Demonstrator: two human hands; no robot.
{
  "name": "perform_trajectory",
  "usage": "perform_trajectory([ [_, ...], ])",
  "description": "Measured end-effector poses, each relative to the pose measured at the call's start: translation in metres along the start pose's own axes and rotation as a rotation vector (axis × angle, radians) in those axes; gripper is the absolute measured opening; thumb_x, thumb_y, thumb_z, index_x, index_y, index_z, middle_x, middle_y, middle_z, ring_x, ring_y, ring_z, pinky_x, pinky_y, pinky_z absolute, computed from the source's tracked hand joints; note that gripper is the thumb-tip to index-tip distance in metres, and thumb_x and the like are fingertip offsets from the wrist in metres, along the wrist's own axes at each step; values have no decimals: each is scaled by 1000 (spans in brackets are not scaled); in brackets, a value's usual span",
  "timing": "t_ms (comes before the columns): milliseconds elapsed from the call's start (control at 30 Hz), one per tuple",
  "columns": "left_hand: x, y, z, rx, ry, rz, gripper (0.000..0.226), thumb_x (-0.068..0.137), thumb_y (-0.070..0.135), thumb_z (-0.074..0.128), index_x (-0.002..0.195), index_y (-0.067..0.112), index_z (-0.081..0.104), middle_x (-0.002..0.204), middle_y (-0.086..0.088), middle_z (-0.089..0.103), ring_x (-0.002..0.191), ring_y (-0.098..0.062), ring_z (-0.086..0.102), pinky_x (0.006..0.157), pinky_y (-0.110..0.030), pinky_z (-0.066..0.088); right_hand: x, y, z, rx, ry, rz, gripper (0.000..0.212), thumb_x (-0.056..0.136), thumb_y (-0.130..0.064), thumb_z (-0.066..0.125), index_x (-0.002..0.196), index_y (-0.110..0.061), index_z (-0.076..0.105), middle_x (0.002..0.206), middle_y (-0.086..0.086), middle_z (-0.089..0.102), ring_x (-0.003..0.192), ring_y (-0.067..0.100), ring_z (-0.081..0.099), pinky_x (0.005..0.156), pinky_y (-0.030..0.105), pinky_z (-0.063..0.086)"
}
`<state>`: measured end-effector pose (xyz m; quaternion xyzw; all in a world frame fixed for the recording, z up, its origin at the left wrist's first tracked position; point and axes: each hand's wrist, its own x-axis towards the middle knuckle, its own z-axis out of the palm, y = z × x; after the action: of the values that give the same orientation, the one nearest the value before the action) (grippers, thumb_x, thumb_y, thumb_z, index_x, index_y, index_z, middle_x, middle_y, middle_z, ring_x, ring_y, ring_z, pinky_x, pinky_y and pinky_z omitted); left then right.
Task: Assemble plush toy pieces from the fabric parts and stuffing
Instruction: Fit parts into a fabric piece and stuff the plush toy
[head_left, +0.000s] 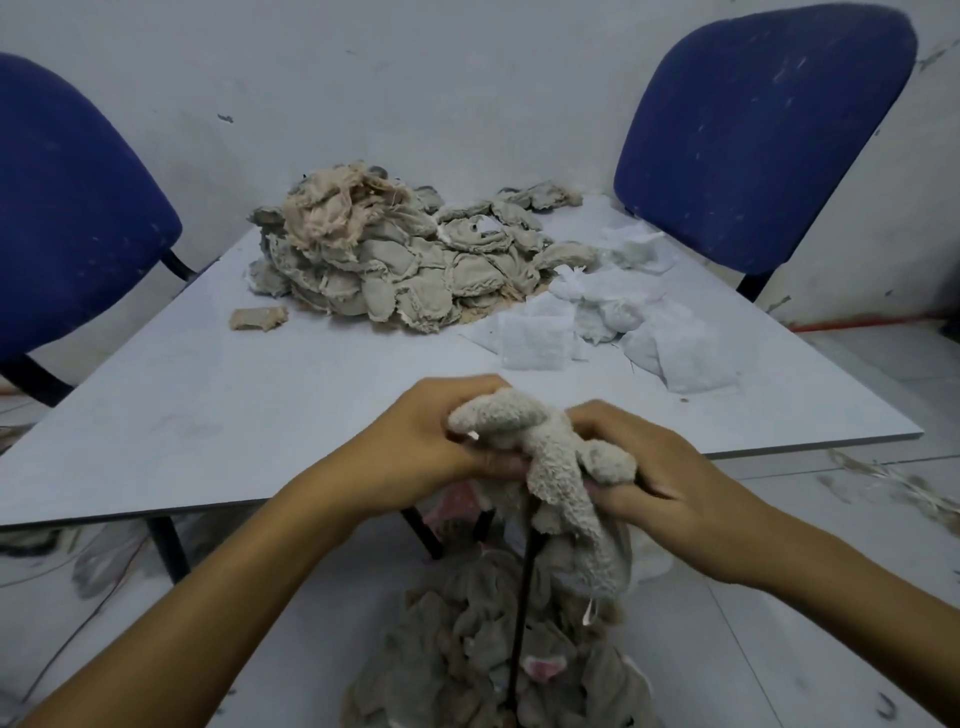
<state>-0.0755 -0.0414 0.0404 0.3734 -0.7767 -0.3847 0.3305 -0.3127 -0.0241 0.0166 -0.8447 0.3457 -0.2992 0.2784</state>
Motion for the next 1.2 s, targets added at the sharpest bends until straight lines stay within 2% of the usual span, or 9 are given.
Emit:
perform_trajectory([
  [200, 3, 11, -1, -124, -48, 18, 43, 69, 5, 84, 105, 19, 63, 90, 5, 69, 72, -5, 62, 58, -20, 50, 6, -3, -1, -241, 129, -134, 25, 87, -43, 69, 92, -19, 62, 79, -11, 59, 70, 7, 57, 59, 21, 41],
  [333, -1, 4, -2, 161, -236, -131, 45, 74, 4, 84, 111, 18, 63, 106, 2, 68, 99, -19, 64, 84, -46, 54, 3, 6, 1, -57, -28, -13, 11, 88, -27, 69, 84, -24, 59, 76, -14, 57, 67, 5, 53, 60, 22, 39],
  [467, 4, 22, -12, 18, 74, -44, 33, 74, -9, 78, 96, 14, 70, 84, 7, 71, 80, -6, 65, 69, -40, 55, 16, -13, -13, 183, 237, 15, 6, 83, -24, 65, 83, -20, 61, 75, -6, 61, 66, 6, 56, 60, 15, 42],
  [533, 16, 35, -23, 28, 261, 26, 33, 79, 0, 77, 107, 16, 68, 98, 4, 73, 90, -14, 70, 78, -39, 59, 34, -19, -26, 336, 385, 51, 1, 85, -23, 63, 86, -23, 63, 78, -5, 66, 72, 7, 63, 63, 17, 50],
  [700, 49, 34, -20, 749, 651, 68, 39, 88, 10, 65, 123, 26, 59, 119, -3, 62, 111, -23, 55, 91, -45, 47, 74, -3, -12, 675, 411, 356, 22, 91, 1, 63, 108, -12, 63, 95, 12, 73, 88, 21, 69, 75, 33, 58],
  [767, 52, 21, -12, 988, 716, 71, 37, 87, 6, 62, 121, 22, 58, 117, -8, 54, 108, -28, 48, 83, -47, 45, 82, 9, 5, 523, 398, 443, 26, 89, -2, 65, 111, -16, 63, 103, 13, 72, 89, 21, 67, 75, 26, 55],
  [933, 46, -24, -2, 904, 216, -386, 19, 96, 45, 46, 94, 26, 45, 92, -2, 55, 82, -28, 54, 59, -34, 39, 89, 28, 11, -346, 242, 394, 98, 79, -34, 74, 155, -33, 12, 113, 5, 51, 97, 23, 57, 70, 30, 44],
  [1067, 47, -40, -8, 815, 95, -491, 28, 88, 59, 51, 100, 34, 44, 98, 1, 45, 95, -23, 47, 75, -37, 41, 90, 25, -3, -714, 212, 66, 63, 84, -24, 70, 141, -34, 46, 122, 1, 44, 108, 22, 44, 78, 36, 49],
  [1200, 53, -43, -28, 851, 15, -573, 32, 92, 41, 57, 121, 47, 46, 118, 2, 39, 114, -24, 38, 82, -41, 25, 91, 24, -9, -504, -159, 36, 32, 97, -16, 58, 125, -28, 66, 117, -7, 63, 104, 11, 57, 86, 23, 42],
])
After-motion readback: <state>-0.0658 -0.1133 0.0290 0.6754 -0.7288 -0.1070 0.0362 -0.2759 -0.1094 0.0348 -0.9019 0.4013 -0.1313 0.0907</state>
